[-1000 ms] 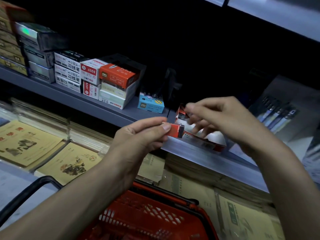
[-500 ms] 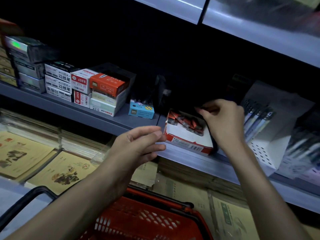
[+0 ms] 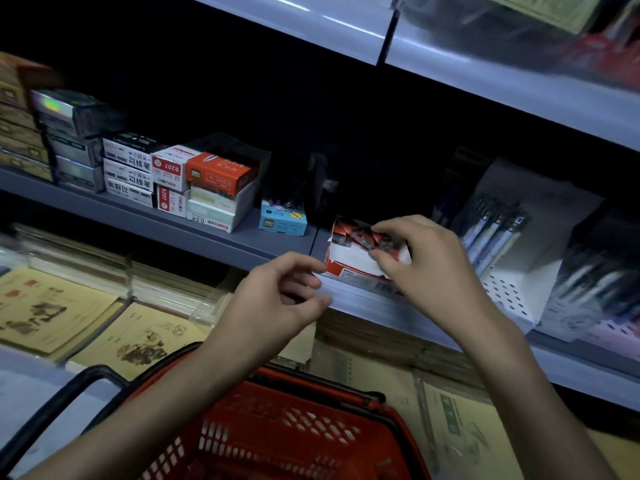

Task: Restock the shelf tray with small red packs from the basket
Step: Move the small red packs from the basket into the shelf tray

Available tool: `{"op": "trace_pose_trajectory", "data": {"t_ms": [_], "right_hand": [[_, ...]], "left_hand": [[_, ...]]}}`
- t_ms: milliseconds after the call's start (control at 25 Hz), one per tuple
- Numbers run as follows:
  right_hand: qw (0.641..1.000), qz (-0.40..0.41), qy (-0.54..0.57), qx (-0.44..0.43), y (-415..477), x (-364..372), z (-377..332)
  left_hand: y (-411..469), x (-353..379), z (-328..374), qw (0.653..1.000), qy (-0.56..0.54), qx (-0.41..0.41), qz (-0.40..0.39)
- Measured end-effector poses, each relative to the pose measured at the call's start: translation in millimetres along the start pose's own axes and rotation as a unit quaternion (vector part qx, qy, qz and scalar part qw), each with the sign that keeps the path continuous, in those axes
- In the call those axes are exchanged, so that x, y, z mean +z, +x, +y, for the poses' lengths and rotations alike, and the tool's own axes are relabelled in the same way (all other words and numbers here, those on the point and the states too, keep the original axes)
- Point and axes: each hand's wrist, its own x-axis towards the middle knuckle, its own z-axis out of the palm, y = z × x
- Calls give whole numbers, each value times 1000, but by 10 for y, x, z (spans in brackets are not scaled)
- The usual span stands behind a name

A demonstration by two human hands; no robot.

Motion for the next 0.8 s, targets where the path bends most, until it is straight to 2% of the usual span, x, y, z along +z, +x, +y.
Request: {"op": "trace_pose_trajectory", "data": {"t_ms": [120, 200, 360, 480, 640, 720, 800], "right_hand": [[1000, -6, 22, -12, -311, -66, -255], [999, -17, 42, -15, -526, -74, -378], [998, -40, 36, -44, -942, 55, -444], [993, -62, 77, -62, -1370, 321, -343], [981, -159, 97, -46, -1978, 1006, -106], [967, -247, 61, -17, -2265, 1415, 42], [935, -355, -3, 26, -2589, 1768, 152]], "left_hand": [[-104, -90, -68, 978, 185, 94, -7], [-232, -153, -69, 952, 279, 121, -31], [-510, -252, -199, 907, 390, 142, -72], [-750, -347, -444, 877, 449, 137, -102], [-1066, -532, -936, 820, 536, 117, -165], [-1199, -631, -1203, 785, 574, 98, -210], [-1356, -689, -1503, 733, 620, 91, -263]]}}
